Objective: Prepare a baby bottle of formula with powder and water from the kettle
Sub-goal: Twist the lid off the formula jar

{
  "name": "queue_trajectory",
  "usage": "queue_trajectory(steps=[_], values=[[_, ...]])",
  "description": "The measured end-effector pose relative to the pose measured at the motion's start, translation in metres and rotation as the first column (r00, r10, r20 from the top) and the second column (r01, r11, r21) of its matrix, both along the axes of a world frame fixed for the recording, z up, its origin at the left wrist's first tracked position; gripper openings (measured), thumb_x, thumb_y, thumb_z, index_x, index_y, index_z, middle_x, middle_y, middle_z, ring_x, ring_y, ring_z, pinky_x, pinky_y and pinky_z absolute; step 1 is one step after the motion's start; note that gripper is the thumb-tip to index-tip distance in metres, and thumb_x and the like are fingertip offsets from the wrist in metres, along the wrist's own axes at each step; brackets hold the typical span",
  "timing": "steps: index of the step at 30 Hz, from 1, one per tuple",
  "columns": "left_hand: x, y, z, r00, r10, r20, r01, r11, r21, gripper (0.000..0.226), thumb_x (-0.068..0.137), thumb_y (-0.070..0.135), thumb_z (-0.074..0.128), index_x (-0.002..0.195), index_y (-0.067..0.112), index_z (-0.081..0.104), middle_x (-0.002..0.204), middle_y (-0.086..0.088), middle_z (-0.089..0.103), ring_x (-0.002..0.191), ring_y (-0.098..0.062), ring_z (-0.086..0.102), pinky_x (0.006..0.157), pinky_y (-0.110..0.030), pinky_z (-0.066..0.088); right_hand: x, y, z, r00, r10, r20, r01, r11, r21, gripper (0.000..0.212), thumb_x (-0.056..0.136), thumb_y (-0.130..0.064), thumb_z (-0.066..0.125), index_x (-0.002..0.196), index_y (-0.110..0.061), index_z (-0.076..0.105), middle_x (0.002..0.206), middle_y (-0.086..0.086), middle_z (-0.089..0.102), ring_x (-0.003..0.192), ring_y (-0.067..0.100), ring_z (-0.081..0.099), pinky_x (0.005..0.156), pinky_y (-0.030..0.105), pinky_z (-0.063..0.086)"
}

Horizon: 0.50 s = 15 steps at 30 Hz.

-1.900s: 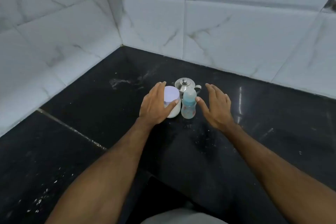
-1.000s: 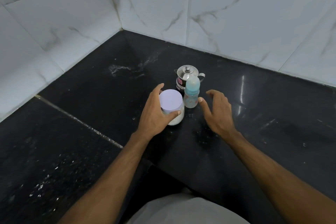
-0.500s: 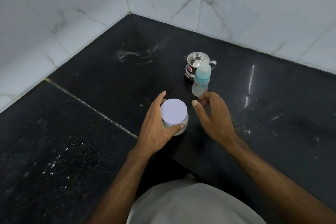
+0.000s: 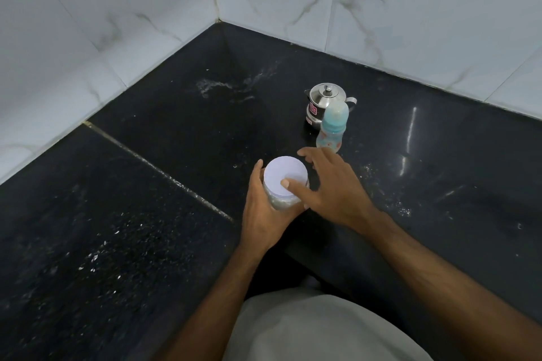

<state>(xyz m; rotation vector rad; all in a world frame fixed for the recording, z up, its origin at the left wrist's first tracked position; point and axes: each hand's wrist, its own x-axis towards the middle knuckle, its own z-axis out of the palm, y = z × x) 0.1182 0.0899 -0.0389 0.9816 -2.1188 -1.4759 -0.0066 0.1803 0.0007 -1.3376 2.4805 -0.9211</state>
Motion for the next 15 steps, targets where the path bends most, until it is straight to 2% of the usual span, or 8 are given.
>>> queue_trajectory(steps=[2,4,6,8,12,15], values=[[-0.005,0.003,-0.005,1.0,0.023,-0.009,-0.023,0.999,-0.033,0.102,0.059,0.049,0.084,0.142,0.036,0.025,0.142,0.013,0.041,0.126,0.0,0.044,0.102,-0.028,0.045,0.0,-0.006,0.007,0.994,0.103,-0.033,-0.099,0.989,0.108,0.077,0.079,-0.07,0.058,0.14,-0.027,0.038,0.138,-0.007,0.047,0.122,0.013,0.045,0.101,0.035,0.039],[-0.005,-0.002,-0.003,1.0,0.014,-0.005,-0.014,0.999,-0.042,0.087,0.063,0.038,0.087,0.132,0.042,0.033,0.126,0.022,0.047,0.111,0.013,0.047,0.092,-0.016,0.046,0.0,-0.014,0.014,0.982,0.183,-0.05,-0.168,0.96,0.223,0.085,0.078,-0.071,0.058,0.145,-0.027,0.031,0.141,-0.004,0.043,0.125,0.016,0.044,0.104,0.038,0.039],[-0.002,-0.016,0.0,0.999,-0.051,0.004,0.051,0.999,-0.009,0.087,0.062,0.033,0.088,0.129,0.046,0.033,0.118,0.026,0.048,0.104,0.019,0.046,0.079,-0.006,0.043,0.002,-0.023,0.02,0.968,0.23,-0.099,-0.193,0.937,0.29,0.088,0.078,-0.071,0.058,0.147,-0.025,0.027,0.141,-0.002,0.043,0.124,0.019,0.044,0.104,0.039,0.039],[0.003,-0.034,0.003,0.993,-0.117,0.017,0.117,0.993,0.023,0.09,0.062,0.03,0.089,0.13,0.045,0.031,0.118,0.027,0.048,0.106,0.015,0.047,0.075,-0.005,0.041,0.005,-0.033,0.026,0.954,0.258,-0.15,-0.201,0.926,0.319,0.087,0.08,-0.068,0.058,0.147,-0.023,0.026,0.14,0.001,0.044,0.123,0.021,0.046,0.102,0.039,0.039],[0.005,-0.054,0.004,0.986,-0.168,0.002,0.168,0.986,0.016,0.1,0.063,0.024,0.089,0.139,0.036,0.026,0.127,0.023,0.043,0.118,0.002,0.044,0.081,-0.004,0.039,0.01,-0.054,0.035,0.911,0.31,-0.272,-0.186,0.897,0.4,0.084,0.083,-0.067,0.053,0.148,-0.021,0.025,0.14,0.007,0.044,0.123,0.025,0.048,0.099,0.039,0.039],[0.001,-0.045,-0.007,0.994,-0.065,-0.086,0.066,0.998,0.003,0.104,0.058,0.028,0.092,0.141,0.031,0.029,0.137,0.015,0.046,0.124,-0.001,0.047,0.093,-0.014,0.044,0.013,-0.066,0.037,0.898,0.321,-0.3,-0.161,0.875,0.456,0.084,0.082,-0.069,0.052,0.147,-0.021,0.027,0.137,0.009,0.045,0.121,0.026,0.049,0.096,0.038,0.041]])
